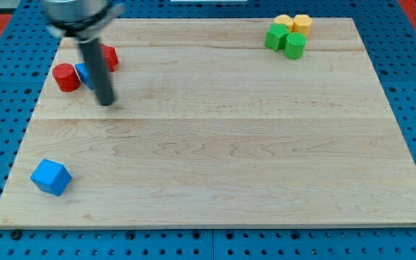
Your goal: Move the blue triangle to the center of the board
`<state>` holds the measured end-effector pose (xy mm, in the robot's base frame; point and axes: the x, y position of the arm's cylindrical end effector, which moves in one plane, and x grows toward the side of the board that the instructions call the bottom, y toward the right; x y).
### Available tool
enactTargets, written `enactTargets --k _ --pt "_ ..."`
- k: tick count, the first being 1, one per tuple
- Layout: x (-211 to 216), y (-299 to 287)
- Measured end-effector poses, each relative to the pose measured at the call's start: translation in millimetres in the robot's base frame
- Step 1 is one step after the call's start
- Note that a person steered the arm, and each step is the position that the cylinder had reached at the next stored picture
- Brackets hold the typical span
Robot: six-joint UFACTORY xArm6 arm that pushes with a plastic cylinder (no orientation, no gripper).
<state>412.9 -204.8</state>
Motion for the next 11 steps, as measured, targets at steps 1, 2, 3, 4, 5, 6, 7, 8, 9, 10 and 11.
enactTargets --k 1,2,3,4,5,6,7,8,9,10,11 --pt "-10 -84" --pt "-36 -88" --pt "-54 -23" --pt "-83 45" --pt "-83 121" --pt "-82 137" --pt "-72 111" --pt "-65 167" --pt "-43 166" --pt "-40 223" --pt "-43 284"
